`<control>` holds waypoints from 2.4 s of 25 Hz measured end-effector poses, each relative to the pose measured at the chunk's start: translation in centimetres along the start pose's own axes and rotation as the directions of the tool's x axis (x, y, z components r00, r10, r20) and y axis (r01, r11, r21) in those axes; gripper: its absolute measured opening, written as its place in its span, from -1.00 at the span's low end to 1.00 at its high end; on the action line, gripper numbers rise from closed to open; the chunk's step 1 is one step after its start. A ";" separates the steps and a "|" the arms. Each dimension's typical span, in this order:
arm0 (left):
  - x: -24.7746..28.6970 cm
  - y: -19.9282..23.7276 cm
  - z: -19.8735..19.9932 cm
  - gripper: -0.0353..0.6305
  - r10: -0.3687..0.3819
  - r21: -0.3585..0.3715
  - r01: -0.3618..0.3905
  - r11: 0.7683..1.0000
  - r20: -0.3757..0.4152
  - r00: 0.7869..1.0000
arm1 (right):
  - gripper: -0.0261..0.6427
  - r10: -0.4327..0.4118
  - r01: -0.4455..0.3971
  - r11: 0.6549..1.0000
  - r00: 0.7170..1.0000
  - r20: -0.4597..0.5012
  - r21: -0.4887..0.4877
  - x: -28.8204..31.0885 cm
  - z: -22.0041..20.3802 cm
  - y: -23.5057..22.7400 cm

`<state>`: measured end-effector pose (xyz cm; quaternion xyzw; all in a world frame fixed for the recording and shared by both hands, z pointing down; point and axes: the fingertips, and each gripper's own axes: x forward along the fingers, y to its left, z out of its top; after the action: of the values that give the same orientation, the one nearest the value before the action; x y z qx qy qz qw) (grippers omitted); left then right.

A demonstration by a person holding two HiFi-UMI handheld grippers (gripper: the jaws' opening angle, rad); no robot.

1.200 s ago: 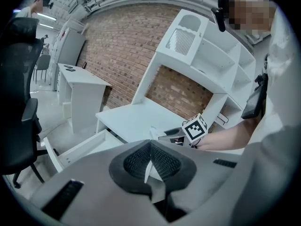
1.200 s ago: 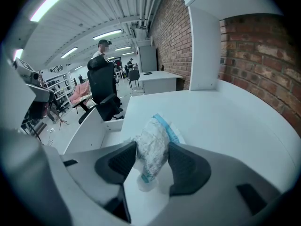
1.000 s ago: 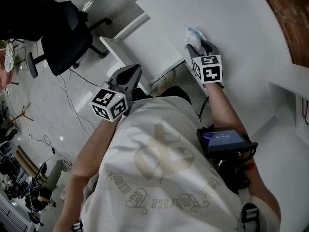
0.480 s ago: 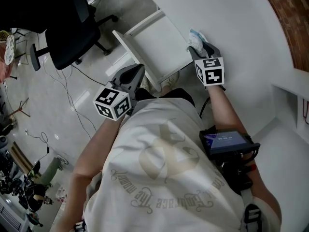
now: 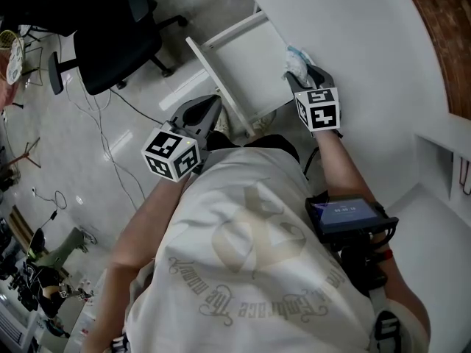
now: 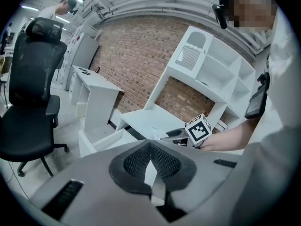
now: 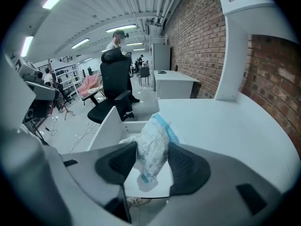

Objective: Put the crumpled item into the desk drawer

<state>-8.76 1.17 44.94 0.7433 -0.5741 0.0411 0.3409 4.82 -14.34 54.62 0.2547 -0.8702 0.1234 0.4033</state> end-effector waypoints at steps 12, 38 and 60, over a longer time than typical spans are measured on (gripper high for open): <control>-2.1 4.7 -1.7 -0.83 -0.048 0.000 0.048 0.999 -0.009 0.999 | -0.24 -0.007 0.008 0.999 1.000 -0.018 0.031 2.7 -0.4 5.6; -1.6 5.5 -1.5 -0.83 -0.095 -0.005 0.095 0.995 -0.069 0.993 | -0.24 0.070 -0.059 0.994 0.989 -0.128 0.088 5.9 -2.7 9.8; 0.0 5.0 -2.8 -0.83 0.093 -0.138 -0.098 0.986 -0.040 0.995 | -0.24 0.240 -0.274 0.956 0.936 -0.257 -0.107 12.2 -5.0 9.7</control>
<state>-12.19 2.23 49.38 0.6883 -0.6048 0.0294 0.3995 -3.86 -8.25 67.08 0.0926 -0.8471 0.1433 0.5033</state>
